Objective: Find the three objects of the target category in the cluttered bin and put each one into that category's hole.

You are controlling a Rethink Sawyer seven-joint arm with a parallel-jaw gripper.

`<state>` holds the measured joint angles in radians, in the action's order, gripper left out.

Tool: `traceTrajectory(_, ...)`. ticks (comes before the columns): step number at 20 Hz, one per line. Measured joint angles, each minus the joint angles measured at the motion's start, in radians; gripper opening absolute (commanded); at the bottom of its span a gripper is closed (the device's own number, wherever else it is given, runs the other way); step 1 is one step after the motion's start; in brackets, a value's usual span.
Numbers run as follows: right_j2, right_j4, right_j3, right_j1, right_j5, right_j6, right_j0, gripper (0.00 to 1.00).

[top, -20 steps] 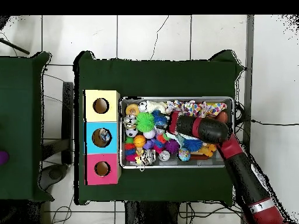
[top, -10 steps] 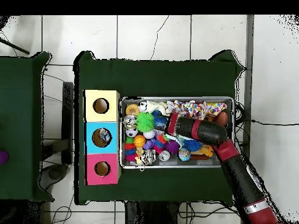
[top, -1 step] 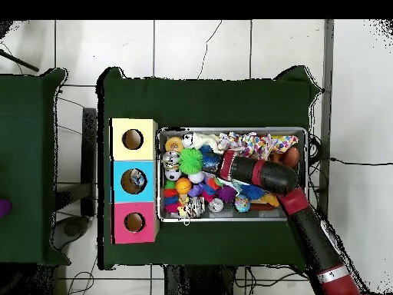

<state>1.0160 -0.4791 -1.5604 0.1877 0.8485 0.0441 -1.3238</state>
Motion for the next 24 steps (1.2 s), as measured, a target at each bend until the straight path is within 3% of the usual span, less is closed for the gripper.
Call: traceTrajectory(24, 0.009, 0.011, 0.000, 0.059, 0.002, 0.000, -0.031, 1.00)
